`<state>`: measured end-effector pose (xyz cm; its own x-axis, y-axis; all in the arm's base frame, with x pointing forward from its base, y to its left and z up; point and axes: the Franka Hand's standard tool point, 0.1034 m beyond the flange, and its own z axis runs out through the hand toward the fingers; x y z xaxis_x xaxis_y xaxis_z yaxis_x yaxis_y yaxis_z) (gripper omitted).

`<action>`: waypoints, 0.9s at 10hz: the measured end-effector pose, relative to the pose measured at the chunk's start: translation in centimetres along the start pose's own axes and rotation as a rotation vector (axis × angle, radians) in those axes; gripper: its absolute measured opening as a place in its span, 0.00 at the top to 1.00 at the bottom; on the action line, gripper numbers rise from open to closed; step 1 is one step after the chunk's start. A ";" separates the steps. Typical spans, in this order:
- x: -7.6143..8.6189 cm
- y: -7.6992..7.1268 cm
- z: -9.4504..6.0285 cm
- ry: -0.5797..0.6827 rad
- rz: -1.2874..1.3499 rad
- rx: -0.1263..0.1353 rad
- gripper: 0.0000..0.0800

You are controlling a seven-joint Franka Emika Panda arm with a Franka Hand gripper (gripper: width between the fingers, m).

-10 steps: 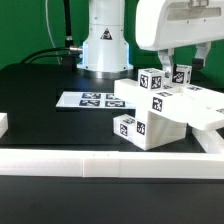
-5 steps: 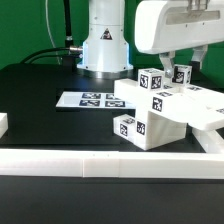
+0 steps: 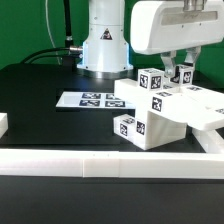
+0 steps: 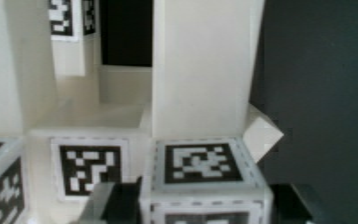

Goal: Assemble chair

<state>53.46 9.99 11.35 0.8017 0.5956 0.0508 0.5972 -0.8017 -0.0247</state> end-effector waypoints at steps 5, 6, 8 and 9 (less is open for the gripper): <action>0.6 -0.4 0.0 0.016 0.438 -0.005 0.64; 0.7 -0.4 0.0 0.022 0.548 -0.005 0.64; 0.8 -0.3 0.0 0.029 0.681 -0.005 0.64; 0.8 -0.3 0.0 0.029 0.741 -0.004 0.64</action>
Offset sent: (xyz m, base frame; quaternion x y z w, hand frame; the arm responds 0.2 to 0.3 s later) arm -0.0076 0.0048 -0.0075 -0.0188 -0.0106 0.2652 0.9639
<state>53.91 10.75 11.42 0.9935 -0.1029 0.0487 -0.1000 -0.9932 -0.0589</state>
